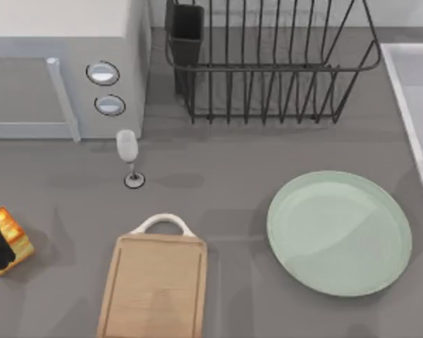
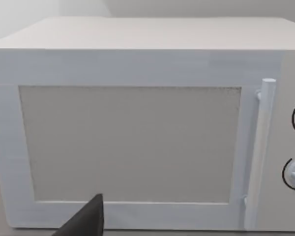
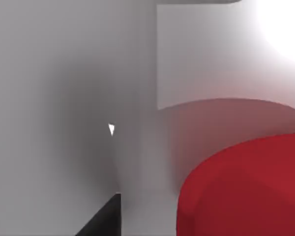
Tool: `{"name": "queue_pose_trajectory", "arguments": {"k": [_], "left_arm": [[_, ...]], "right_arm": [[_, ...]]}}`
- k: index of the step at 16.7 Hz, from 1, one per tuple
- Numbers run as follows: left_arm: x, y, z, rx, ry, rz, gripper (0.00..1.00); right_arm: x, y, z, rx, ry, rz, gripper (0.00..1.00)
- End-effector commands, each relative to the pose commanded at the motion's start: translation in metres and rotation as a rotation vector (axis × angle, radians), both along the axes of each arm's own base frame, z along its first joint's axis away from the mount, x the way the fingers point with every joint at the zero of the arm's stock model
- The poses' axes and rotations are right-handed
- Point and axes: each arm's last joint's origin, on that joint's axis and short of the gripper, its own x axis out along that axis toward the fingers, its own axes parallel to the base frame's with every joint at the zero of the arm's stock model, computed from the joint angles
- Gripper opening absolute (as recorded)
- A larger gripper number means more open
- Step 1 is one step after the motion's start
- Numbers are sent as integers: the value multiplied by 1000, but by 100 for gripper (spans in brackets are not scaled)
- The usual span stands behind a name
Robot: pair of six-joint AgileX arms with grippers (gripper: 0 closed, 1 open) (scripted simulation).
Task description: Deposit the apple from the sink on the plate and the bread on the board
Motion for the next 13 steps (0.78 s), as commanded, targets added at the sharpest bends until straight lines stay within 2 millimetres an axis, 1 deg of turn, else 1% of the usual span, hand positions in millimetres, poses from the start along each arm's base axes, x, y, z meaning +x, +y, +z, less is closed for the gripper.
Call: {"name": "queue_pose_trajectory", "arguments": {"k": [5,6,13], "left_arm": [[0,0,0,0,0,0,100],[0,0,0,0,0,0,100],[0,0,0,0,0,0,100]], "right_arm": [[0,0,0,0,0,0,2],[0,0,0,0,0,0,0],[0,0,0,0,0,0,0]]}}
